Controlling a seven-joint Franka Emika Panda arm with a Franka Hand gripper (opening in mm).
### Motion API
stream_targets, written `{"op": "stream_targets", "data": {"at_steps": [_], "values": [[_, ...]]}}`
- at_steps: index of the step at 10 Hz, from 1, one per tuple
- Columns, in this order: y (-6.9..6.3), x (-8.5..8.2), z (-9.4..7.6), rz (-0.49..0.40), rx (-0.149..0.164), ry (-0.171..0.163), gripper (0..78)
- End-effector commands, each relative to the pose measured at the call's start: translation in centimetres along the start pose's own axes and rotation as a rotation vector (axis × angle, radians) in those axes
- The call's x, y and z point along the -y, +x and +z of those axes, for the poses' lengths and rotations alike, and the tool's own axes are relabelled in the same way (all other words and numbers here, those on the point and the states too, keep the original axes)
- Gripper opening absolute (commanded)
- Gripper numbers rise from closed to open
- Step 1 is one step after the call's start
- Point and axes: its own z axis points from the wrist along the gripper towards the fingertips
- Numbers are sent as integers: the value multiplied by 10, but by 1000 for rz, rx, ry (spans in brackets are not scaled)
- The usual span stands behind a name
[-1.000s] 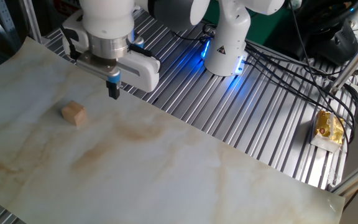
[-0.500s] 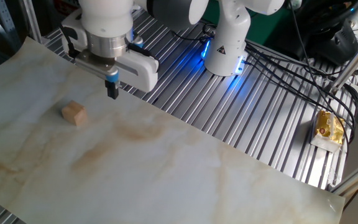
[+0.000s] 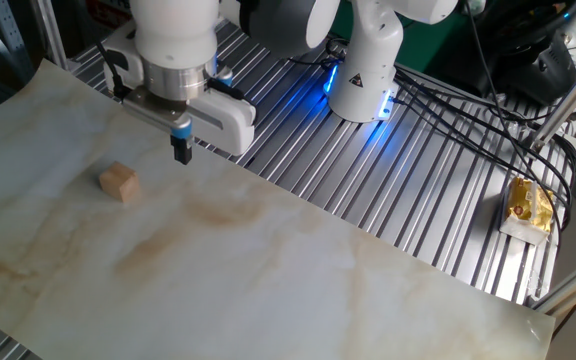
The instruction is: Pick up the small block on the left and move it to the right
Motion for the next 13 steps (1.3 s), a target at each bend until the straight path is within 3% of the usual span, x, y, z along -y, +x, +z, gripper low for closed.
{"op": "stream_targets", "data": {"at_steps": [1,4,7,9,10,13], "values": [[0,0,-1,7,3,-8,0],[0,0,-1,2,-1,-25,0],[0,0,-1,81,-98,-21,0],[0,0,-1,114,-95,-26,0],[0,0,-1,135,-71,-49,0],[0,0,-1,126,-52,-45,0]]}}
